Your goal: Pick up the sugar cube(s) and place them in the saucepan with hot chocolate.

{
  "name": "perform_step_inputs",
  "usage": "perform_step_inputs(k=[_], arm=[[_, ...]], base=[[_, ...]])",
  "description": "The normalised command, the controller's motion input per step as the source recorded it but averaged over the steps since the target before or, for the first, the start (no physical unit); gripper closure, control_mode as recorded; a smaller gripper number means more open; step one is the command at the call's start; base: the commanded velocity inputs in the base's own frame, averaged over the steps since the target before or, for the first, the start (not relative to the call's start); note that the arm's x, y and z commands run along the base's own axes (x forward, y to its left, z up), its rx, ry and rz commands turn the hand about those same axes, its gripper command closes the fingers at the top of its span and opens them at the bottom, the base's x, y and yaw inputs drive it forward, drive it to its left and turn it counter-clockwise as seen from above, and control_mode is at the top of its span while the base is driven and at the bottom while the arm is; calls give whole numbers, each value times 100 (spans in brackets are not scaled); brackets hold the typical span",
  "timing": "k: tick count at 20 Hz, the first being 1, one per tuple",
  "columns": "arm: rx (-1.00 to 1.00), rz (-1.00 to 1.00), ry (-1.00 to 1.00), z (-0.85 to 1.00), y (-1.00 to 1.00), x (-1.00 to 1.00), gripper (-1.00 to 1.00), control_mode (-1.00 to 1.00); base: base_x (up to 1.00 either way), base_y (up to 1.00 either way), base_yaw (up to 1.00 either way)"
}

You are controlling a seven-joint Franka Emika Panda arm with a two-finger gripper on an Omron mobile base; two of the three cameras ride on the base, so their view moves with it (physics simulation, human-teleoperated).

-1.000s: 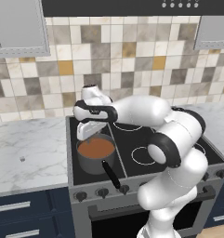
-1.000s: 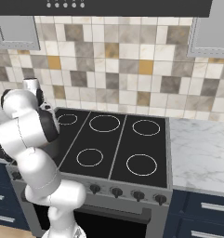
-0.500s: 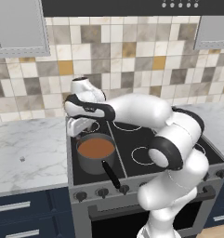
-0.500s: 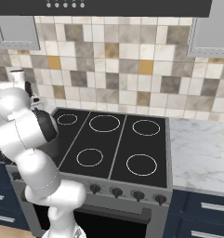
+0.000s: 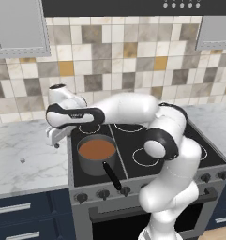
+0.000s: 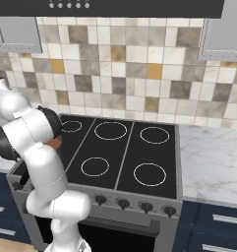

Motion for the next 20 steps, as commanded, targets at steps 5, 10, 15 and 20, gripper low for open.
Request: perform_step_inputs(k=[5, 10, 15, 20], arm=[[0, 0, 0, -38, 62, 0, -100, -100], [0, 0, 0, -35, 51, 0, -100, -100], [0, -11, 0, -30, 17, 11, -100, -100], [0, -9, 0, -13, 22, 6, -100, -100]], base=[[0, 0, 0], [0, 0, 0], [0, 0, 0], [0, 0, 0]])
